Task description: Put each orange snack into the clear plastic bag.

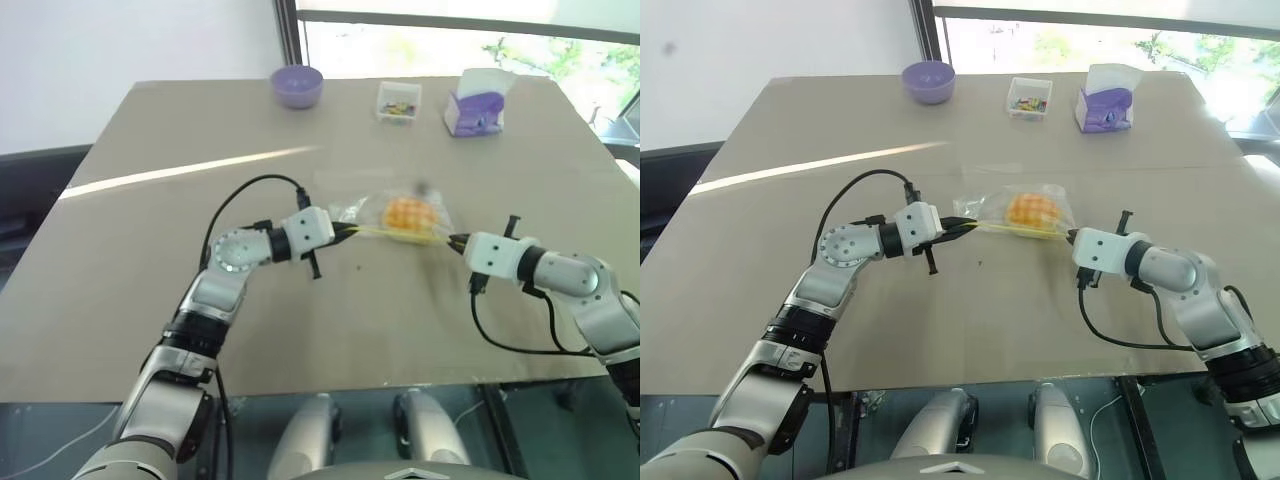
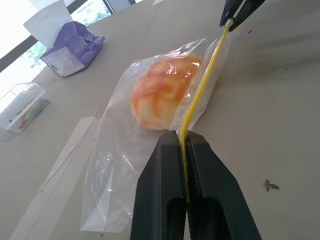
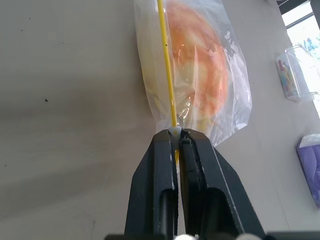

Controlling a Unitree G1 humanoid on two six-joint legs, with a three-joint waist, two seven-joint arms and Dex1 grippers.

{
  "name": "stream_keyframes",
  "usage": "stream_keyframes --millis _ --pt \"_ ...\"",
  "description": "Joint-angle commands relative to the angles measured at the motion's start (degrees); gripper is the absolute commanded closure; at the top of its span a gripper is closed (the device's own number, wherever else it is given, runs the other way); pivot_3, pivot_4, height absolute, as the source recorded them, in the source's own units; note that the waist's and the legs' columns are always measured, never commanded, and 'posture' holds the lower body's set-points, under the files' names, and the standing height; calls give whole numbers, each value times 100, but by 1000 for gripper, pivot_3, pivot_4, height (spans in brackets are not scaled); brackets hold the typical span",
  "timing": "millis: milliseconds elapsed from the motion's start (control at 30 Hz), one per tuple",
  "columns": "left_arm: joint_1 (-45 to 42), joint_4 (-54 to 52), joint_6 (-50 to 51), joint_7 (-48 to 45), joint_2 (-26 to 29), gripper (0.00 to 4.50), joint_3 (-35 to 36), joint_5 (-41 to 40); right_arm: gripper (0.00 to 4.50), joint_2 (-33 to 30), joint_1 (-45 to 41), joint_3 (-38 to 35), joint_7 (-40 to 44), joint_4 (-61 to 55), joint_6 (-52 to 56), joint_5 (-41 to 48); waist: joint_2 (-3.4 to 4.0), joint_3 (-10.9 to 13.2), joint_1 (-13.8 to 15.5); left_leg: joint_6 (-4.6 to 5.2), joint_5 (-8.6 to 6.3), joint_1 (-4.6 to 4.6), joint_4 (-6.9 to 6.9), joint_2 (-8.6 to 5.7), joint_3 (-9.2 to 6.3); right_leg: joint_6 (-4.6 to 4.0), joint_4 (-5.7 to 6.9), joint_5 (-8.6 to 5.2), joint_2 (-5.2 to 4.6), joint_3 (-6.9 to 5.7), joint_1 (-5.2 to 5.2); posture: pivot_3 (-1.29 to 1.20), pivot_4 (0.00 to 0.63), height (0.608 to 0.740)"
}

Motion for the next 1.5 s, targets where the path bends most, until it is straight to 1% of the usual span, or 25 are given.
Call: stream_keyframes --millis 33,167,267,300,333,433,600,733,800,900,1200,1300,1400,1433,1500 --pt "-37 63 -44 195 231 4434 413 -67 4500 -341 132 -450 -136 444 194 -216 0 0 0 0 0 0 0 0 0 0 0 0 0 0 0 0 150 740" --pt "-16 46 -35 194 249 4434 428 -75 4500 -375 173 -453 -112 477 231 -171 0 0 0 0 0 0 0 0 1 0 0 0 0 1 0 0 150 740" --pt "-12 10 0 198 242 4434 441 -99 4500 -377 223 -483 134 371 362 111 0 0 1 0 0 0 0 0 1 0 1 0 0 0 0 0 150 740" --pt "-6 -19 20 202 229 4500 439 -108 3765 -340 239 -498 121 320 348 158 -1 0 3 0 0 0 0 0 0 0 0 0 0 0 0 0 150 740" --pt "1 -38 30 206 225 4500 437 -116 3419 -310 251 -509 98 280 341 172 -1 0 5 2 -1 0 1 0 0 0 0 0 0 0 1 0 150 740" --pt "26 -116 87 224 196 4500 443 -136 2061 -255 327 -590 102 182 376 251 0 -1 2 4 -2 3 2 0 2 0 2 0 -1 2 1 0 150 740" --pt "69 -198 145 215 148 4500 489 -120 2061 -253 635 -735 428 -195 402 609 0 -1 10 6 -4 4 2 1 2 0 6 0 -1 2 2 0 150 740" --pt "75 -214 167 212 138 4500 504 -124 2061 83 689 -783 729 -817 888 1380 0 -1 -17 14 -8 6 5 1 3 0 9 0 -1 4 3 0 150 740" --pt "64 -226 191 215 125 4500 509 -130 2061 301 628 -733 737 -1011 1160 1575 0 -1 -11 17 -10 7 6 4 4 0 15 0 1 5 2 0 150 740" --pt "68 -279 231 219 109 4500 516 -143 2061 539 520 -574 650 -1017 1343 1535 0 -1 1 17 -10 7 8 3 2 0 16 0 0 4 3 0 150 740" --pt "121 -483 362 242 84 4500 541 -166 2061 1106 31 -234 510 -333 1263 1337 -1 -2 0 7 -4 7 11 0 1 0 17 0 -1 3 3 0 150 740" --pt "143 -553 412 253 86 4500 551 -165 2879 1225 -89 -190 517 -123 1213 1297 -1 -2 -1 6 -4 7 11 1 0 0 18 0 0 3 2 0 150 740" --pt "169 -612 450 259 95 4500 555 -173 4355 1299 -169 -152 559 38 1161 1278 -1 -2 0 6 -4 7 11 0 1 0 17 0 0 3 2 0 150 740" --pt "172 -627 462 260 98 4500 555 -177 4437 1306 -194 -121 572 98 1144 1246 -1 -2 -1 6 -4 7 11 0 1 0 17 0 0 3 2 0 150 740" --pt "167 -650 490 264 98 4500 557 -184 4437 1288 -246 -84 565 206 1086 1149 -1 -2 -1 6 -4 7 11 0 1 0 17 0 0 3 2 0 150 740"
